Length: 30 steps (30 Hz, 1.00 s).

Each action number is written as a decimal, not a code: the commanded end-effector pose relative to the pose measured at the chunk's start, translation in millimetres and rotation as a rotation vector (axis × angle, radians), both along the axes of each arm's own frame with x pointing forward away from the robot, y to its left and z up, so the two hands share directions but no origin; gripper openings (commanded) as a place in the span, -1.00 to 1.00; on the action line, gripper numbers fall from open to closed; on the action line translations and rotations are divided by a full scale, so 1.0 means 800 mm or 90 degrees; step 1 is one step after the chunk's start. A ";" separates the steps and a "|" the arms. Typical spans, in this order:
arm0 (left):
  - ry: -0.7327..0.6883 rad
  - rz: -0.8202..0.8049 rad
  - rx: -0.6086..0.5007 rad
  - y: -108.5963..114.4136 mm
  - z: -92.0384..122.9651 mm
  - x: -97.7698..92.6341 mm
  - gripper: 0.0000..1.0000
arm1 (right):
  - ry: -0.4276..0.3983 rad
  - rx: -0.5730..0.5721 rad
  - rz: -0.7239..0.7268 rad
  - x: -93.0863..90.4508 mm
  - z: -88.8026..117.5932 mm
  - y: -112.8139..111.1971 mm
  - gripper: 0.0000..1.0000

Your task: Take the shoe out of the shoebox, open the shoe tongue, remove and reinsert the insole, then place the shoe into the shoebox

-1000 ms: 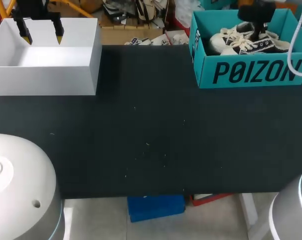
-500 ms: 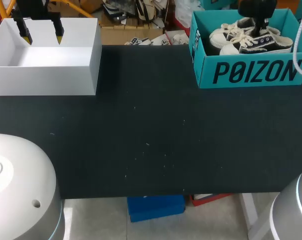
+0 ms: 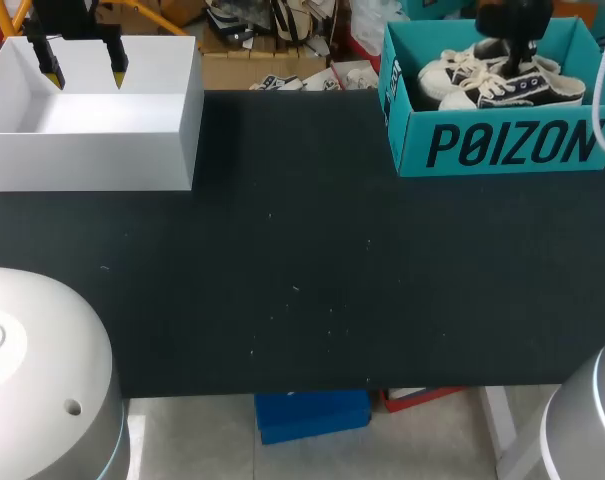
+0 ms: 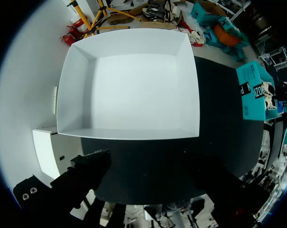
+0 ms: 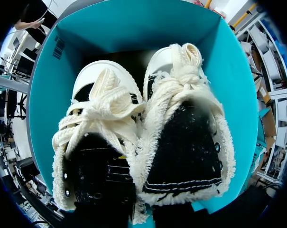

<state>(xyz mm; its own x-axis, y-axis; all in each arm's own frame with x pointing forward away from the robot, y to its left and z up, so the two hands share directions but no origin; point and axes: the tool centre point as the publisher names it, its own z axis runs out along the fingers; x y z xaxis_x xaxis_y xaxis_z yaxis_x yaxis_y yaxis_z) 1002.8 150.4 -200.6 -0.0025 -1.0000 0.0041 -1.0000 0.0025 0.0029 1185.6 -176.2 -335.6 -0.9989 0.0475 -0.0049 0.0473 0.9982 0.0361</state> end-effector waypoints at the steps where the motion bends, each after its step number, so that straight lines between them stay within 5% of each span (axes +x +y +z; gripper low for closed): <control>1: 0.001 0.001 0.002 -0.001 0.001 -0.001 1.00 | 0.000 0.003 0.002 0.004 -0.008 0.004 -1.00; 30: 0.001 0.001 0.002 -0.001 0.001 -0.001 1.00 | -0.006 0.010 0.027 0.008 -0.052 0.008 -1.00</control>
